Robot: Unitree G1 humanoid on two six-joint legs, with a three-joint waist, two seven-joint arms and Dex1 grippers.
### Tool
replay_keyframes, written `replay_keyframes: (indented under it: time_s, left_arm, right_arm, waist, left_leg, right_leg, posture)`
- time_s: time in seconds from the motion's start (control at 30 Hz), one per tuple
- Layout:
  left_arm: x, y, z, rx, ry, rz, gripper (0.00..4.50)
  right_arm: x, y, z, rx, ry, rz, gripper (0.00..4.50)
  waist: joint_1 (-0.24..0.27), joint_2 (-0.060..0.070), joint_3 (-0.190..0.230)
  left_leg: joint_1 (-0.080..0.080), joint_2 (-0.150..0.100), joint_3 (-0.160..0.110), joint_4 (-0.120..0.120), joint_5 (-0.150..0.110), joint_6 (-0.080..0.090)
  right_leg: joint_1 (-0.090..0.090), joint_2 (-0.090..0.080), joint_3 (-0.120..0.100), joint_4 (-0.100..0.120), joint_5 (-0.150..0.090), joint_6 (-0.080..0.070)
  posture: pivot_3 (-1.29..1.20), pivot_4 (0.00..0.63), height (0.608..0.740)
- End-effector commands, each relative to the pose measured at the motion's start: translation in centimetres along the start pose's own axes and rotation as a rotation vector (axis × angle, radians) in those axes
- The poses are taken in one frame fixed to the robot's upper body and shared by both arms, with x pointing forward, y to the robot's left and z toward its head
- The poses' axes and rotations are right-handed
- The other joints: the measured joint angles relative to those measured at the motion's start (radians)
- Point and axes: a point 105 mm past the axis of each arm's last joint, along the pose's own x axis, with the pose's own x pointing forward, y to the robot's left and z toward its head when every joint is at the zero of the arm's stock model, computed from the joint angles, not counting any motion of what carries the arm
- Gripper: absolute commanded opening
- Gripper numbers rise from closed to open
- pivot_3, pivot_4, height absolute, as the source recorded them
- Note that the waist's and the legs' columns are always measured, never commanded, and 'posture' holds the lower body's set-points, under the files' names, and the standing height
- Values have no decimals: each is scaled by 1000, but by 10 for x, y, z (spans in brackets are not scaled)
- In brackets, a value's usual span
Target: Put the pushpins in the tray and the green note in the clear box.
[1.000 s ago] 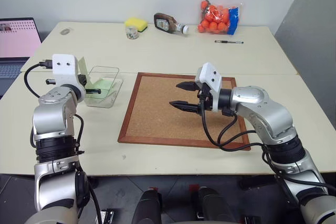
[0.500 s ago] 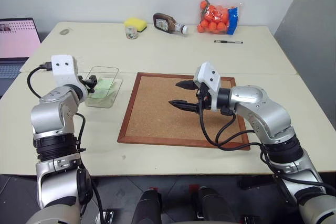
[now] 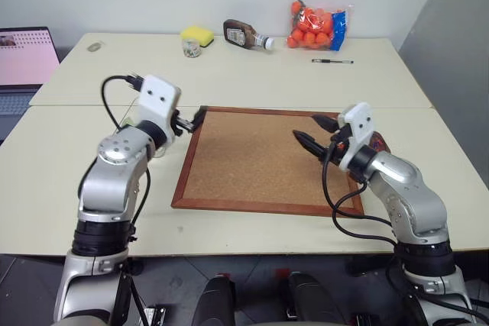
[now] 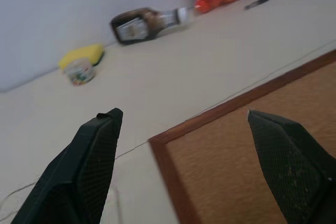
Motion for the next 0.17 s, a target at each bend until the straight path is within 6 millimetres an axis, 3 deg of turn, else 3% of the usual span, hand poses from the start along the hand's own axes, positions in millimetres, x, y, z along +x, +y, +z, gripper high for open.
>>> replay_keyframes:
  time_s: [0.03,0.17]
  left_arm:
    - [-3,-13,11,24,-87,-51,4032]
    - [-5,-15,6,3,-103,-51,4032]
  right_arm:
    - [-8,-12,8,-44,-67,-98,3288]
    - [-11,-11,1,-49,-60,-123,3288]
  waist:
    - [-3,0,0]
    - [-2,0,0]
  left_leg:
    - [0,1,0,0,0,0]
    - [0,1,1,0,0,0]
  right_leg:
    - [0,0,0,0,0,0]
    - [0,1,1,0,-2,4]
  posture:
    - [0,150,740]
    - [0,150,740]
